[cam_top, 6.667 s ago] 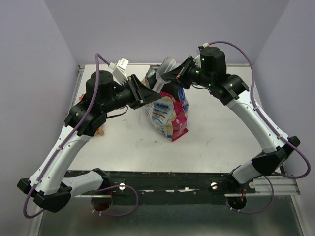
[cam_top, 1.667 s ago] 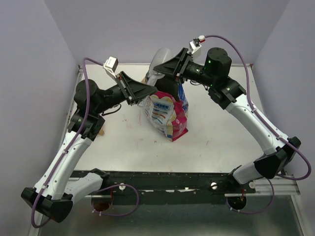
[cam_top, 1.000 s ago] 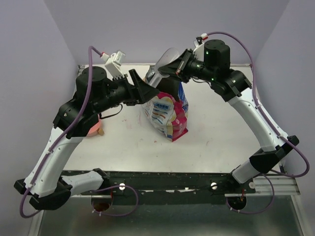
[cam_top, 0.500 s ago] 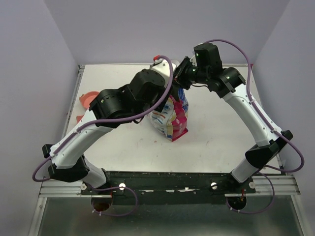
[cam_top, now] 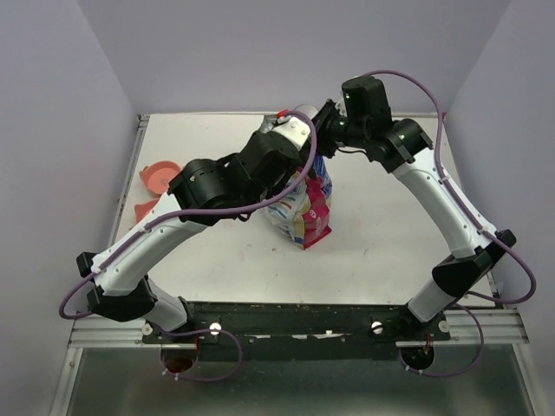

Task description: Serve the pet food

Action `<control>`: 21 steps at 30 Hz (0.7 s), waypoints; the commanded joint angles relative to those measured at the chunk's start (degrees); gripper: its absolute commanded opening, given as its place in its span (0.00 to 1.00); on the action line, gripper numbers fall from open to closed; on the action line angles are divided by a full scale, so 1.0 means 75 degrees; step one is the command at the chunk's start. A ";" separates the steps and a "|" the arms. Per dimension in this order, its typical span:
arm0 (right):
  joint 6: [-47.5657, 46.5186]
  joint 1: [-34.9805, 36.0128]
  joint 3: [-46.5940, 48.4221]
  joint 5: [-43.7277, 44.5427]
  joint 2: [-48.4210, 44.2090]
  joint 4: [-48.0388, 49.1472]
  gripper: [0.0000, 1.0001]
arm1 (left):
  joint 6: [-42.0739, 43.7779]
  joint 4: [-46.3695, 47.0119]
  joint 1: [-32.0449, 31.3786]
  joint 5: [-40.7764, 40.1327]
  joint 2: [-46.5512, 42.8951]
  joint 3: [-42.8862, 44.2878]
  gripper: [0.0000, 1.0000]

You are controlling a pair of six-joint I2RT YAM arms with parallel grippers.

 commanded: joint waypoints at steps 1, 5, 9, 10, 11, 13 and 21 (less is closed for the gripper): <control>0.0192 0.0047 0.0168 0.0073 -0.0211 0.0036 0.00 | 0.0107 0.0496 -0.0050 0.0020 -0.0430 -0.0553 0.61; 0.0309 0.0047 0.0028 -0.0091 -0.0246 0.0141 0.00 | 0.0036 0.0718 -0.0039 -0.0097 -0.0430 -0.0601 0.54; 0.0427 0.0047 -0.0195 -0.0243 -0.0328 0.0317 0.00 | 0.0083 0.1058 -0.0050 -0.0109 -0.0454 -0.0683 0.43; 0.0450 0.0047 -0.0218 -0.0290 -0.0328 0.0317 0.00 | 0.0106 0.1082 -0.0039 -0.0121 -0.0430 -0.0683 0.42; 0.0485 0.0047 -0.0230 -0.0302 -0.0305 0.0340 0.00 | 0.0106 0.1082 -0.0039 -0.0132 -0.0407 -0.0694 0.41; 0.0520 0.0047 -0.0254 -0.0361 -0.0340 0.0387 0.00 | 0.0107 0.1094 -0.0039 -0.0144 -0.0430 -0.0765 0.41; 0.0661 0.0047 -0.0417 -0.0607 -0.0386 0.0586 0.00 | 0.0235 0.1457 0.0032 -0.0098 -0.0489 -0.1023 0.43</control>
